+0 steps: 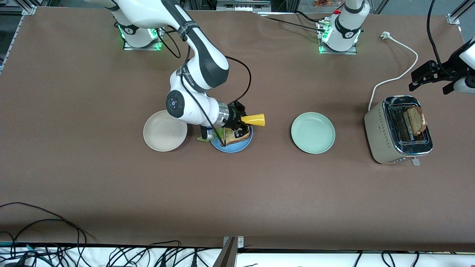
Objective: Make sandwich in blue plate with both arms
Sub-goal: 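Tilt the bottle nozzle down over the lettuce with the right gripper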
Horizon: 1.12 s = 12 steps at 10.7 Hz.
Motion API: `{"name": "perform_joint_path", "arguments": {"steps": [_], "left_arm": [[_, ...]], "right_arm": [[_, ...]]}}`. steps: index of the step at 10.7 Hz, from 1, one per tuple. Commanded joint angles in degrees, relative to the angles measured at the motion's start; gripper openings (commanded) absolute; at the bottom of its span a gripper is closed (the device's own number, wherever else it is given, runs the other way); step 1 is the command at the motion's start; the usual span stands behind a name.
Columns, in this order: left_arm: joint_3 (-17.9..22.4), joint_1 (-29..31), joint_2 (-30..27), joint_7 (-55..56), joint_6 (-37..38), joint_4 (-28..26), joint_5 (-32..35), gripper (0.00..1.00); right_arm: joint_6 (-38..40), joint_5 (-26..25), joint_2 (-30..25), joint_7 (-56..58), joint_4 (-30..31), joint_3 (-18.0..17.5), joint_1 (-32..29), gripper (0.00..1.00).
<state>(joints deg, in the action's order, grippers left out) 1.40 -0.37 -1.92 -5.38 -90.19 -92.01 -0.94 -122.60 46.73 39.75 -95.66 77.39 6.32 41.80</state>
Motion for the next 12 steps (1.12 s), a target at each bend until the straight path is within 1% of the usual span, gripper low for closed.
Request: {"name": "perform_joint_path", "arguments": {"steps": [1, 2, 3, 5, 8, 10, 12], "left_arm": [[0.4, 0.2, -0.5, -1.9, 0.3, -0.2, 1.1, 1.0], [0.4, 0.2, -0.5, -2.0, 0.3, -0.2, 1.1, 1.0], [0.4, 0.2, -0.5, -2.0, 0.3, -0.2, 1.1, 1.0], [0.4, 0.2, -0.6, -2.0, 0.3, -0.2, 1.1, 1.0], [0.4, 0.2, -0.5, -2.0, 0.3, -0.2, 1.1, 1.0], [0.4, 0.2, -0.5, -2.0, 0.3, -0.2, 1.1, 1.0], [0.4, 0.2, -0.6, -2.0, 0.3, -0.3, 1.1, 1.0]], "right_arm": [[-0.8, 12.0, -0.2, 7.7, 2.4, -0.3, -0.6, 0.22], [-0.8, 16.0, -0.2, 11.5, 3.5, -0.3, -0.6, 0.22], [-0.8, 18.7, -0.2, 14.4, 4.5, -0.3, -0.5, 0.22], [-0.7, 20.9, -0.2, 17.3, 5.7, -0.3, -0.5, 0.22], [-0.5, 21.5, -0.2, 17.3, 5.9, -0.3, -0.3, 0.22], [-0.1, 19.5, -0.9, 16.5, 6.5, -0.2, 0.0, 0.21], [0.8, 10.2, -3.1, 15.1, 8.0, -0.2, 0.0, 0.19]]}}
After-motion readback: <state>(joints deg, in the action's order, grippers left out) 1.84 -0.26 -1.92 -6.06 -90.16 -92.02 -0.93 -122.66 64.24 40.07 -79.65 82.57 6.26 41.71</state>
